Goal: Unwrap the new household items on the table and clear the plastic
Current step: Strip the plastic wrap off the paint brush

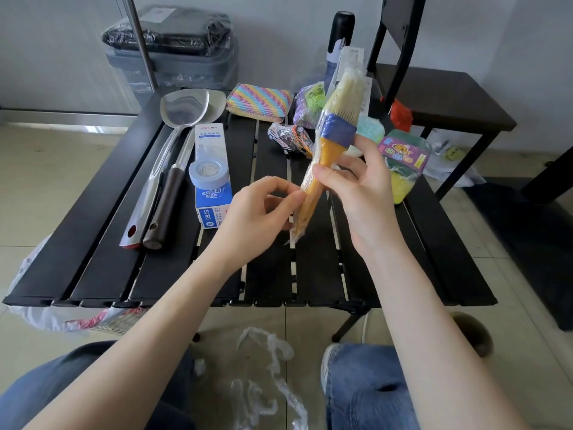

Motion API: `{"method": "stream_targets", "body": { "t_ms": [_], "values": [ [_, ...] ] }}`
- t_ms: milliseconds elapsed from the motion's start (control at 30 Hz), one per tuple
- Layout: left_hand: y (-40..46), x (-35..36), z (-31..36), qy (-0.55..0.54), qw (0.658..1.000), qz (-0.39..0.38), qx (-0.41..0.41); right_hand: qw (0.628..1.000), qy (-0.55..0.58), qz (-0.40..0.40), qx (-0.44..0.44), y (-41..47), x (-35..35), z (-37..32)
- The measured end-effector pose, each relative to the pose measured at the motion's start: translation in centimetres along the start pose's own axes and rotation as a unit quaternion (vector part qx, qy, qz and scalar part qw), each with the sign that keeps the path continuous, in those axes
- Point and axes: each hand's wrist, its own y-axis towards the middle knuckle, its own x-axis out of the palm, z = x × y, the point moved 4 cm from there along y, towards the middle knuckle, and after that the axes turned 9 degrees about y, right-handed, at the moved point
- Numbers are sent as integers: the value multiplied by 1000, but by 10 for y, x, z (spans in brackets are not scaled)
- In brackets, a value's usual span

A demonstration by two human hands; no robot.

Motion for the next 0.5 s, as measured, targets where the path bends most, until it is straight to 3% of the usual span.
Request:
{"method": "stream_targets", "body": {
  "t_ms": [267, 400, 500],
  "values": [
    [-2, 4, -1, -81, 995, -36, -38, 999, -33, 5, -37, -1, 0, 0],
    [-4, 2, -5, 2, 997, -75, -16, 998, -3, 55, -25, 3, -12, -1],
    [-6, 3, -3, 85, 995, -50, 21, 997, 5, 68, -25, 5, -16, -2]
  ]
}}
